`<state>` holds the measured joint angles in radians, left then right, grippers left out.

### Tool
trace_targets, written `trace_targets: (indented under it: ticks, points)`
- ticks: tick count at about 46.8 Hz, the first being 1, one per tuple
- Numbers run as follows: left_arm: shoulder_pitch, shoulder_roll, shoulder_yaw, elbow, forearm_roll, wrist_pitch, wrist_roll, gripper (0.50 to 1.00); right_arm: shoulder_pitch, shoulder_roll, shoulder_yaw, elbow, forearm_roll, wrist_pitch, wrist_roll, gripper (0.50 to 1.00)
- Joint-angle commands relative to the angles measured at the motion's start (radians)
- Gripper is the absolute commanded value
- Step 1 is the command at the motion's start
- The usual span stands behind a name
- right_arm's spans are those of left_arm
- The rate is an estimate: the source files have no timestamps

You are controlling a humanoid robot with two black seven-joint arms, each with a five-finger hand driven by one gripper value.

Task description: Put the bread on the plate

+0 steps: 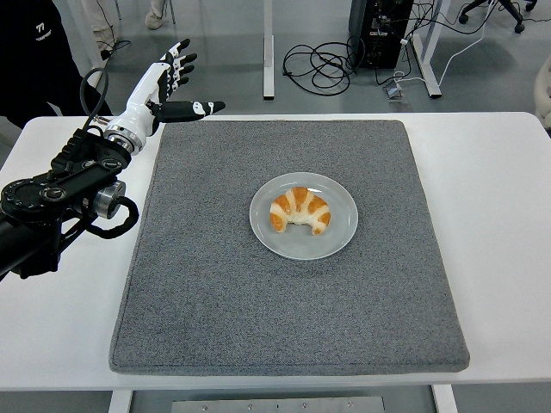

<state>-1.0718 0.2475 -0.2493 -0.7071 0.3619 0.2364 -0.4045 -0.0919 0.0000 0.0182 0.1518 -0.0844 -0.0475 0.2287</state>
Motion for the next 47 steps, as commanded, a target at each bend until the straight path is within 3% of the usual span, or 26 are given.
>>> trace_targets:
  ticks: [1, 5, 16, 22, 30, 47]
  points:
    - [0.006, 0.004, -0.002, 0.000, -0.007, -0.008, 0.003, 0.972, 0.000, 0.000, 0.002, 0.000, 0.000, 0.000, 0.000, 1.000]
    - [0.015, 0.006, -0.024, 0.000, -0.059, -0.057, 0.004, 0.972, 0.000, 0.000, 0.002, 0.000, 0.000, 0.000, 0.000, 1.000]
    - [0.053, 0.025, -0.108, 0.000, -0.219, -0.276, 0.006, 0.972, 0.000, 0.000, 0.003, 0.000, 0.000, 0.000, 0.000, 1.000]
    - [0.079, 0.033, -0.186, 0.000, -0.236, -0.354, 0.006, 0.972, 0.000, 0.000, 0.002, 0.000, 0.000, 0.000, 0.000, 1.000]
    - [0.113, 0.035, -0.258, 0.000, -0.238, -0.399, 0.009, 0.972, 0.000, 0.000, 0.002, 0.000, 0.000, 0.000, 0.000, 1.000]
    - [0.170, 0.029, -0.261, 0.001, -0.238, -0.402, 0.006, 0.972, -0.002, 0.000, 0.000, 0.000, 0.000, 0.000, 0.000, 1.000]
